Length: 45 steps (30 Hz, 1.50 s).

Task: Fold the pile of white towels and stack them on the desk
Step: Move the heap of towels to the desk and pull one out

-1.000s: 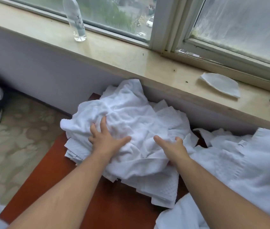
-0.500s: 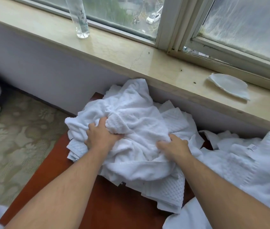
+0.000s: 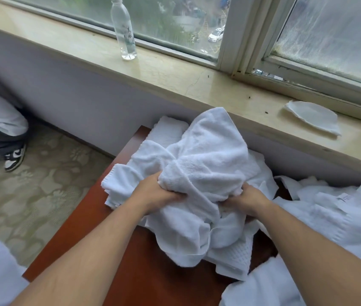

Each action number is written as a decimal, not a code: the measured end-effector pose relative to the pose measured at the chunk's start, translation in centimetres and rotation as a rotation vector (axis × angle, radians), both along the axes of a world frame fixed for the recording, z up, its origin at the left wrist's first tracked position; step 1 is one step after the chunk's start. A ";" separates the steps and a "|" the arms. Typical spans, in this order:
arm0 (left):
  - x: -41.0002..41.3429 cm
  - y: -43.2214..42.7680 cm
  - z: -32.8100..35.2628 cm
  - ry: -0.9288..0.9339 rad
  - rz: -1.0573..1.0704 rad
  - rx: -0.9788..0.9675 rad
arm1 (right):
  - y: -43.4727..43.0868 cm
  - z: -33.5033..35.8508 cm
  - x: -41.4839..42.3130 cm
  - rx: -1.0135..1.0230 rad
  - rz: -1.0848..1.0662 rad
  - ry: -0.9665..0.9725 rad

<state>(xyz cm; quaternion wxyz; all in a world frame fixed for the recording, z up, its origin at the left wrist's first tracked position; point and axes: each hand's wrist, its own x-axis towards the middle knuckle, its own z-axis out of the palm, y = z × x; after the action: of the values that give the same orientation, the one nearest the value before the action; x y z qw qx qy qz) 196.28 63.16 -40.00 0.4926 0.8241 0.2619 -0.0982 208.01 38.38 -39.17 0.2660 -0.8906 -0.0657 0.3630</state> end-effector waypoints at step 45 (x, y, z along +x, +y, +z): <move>0.4 -42.5 7.1 0.074 -0.382 0.245 | -41.0 10.2 -12.8 0.229 -1.028 -0.805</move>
<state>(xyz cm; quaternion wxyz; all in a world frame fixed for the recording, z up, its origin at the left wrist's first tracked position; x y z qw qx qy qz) 196.70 20.62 -32.92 0.3515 0.9082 0.1289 -0.1873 195.25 -2.57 -28.97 0.4531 -0.8408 0.2350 -0.1805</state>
